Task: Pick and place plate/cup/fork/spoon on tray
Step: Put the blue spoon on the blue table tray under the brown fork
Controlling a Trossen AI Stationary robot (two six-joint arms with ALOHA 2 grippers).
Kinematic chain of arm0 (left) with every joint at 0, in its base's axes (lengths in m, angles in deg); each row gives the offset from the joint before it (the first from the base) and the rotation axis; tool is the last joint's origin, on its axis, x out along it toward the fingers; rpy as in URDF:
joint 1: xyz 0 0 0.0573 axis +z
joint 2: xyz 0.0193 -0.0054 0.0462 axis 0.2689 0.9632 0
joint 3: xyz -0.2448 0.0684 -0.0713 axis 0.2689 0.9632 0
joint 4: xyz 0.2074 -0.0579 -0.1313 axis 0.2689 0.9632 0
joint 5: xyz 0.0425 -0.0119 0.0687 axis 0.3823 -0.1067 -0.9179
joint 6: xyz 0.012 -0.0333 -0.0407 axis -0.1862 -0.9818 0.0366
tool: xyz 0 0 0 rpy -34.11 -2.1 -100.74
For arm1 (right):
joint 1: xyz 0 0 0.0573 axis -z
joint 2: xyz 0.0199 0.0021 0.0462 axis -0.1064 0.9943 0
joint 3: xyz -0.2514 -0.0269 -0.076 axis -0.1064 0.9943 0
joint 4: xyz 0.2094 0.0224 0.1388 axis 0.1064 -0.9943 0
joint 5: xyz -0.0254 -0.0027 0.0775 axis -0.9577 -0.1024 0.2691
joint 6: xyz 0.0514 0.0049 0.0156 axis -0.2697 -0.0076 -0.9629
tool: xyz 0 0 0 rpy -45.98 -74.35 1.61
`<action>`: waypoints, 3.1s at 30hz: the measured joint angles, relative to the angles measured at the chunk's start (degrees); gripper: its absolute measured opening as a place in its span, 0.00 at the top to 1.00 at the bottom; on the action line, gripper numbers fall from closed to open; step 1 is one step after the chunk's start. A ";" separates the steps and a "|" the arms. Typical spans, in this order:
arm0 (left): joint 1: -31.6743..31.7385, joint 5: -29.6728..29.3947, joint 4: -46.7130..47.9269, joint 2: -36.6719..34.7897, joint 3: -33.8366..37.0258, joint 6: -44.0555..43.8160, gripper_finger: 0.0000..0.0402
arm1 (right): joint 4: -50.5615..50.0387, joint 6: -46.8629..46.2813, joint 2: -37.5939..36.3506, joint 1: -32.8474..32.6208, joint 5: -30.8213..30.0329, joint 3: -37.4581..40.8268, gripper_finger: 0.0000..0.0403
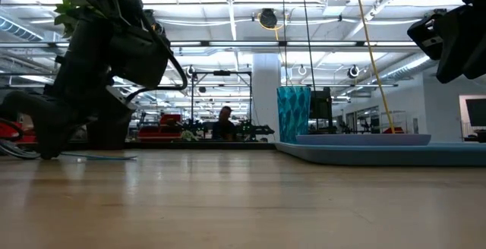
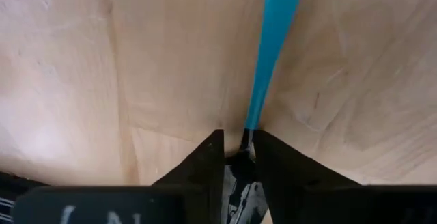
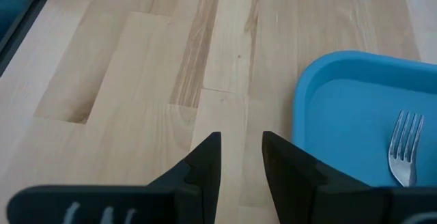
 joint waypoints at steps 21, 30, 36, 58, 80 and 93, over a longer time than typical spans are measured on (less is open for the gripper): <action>0.31 1.05 -3.55 -13.44 0.91 -4.98 0.70 | 0.03 -0.98 -0.02 0.00 2.30 0.00 0.76; -0.72 1.09 -5.80 -15.97 9.38 -7.71 0.54 | 0.16 -1.55 -0.02 -0.35 4.46 0.02 0.76; -3.22 0.39 -9.91 -16.80 10.83 -7.05 0.52 | 0.53 -1.44 -0.02 -0.36 4.27 0.02 0.76; -5.10 -2.60 -15.66 -18.48 12.83 -4.72 0.55 | 0.46 0.00 -0.02 -0.33 2.64 0.02 0.76; -8.94 -4.17 -15.90 -23.73 18.85 -13.53 0.70 | 0.46 -0.50 -0.02 -0.35 2.84 0.02 0.76; -9.77 -6.39 -17.09 -23.63 18.78 -10.20 0.70 | 0.48 -0.04 -0.02 -0.35 2.75 0.04 0.76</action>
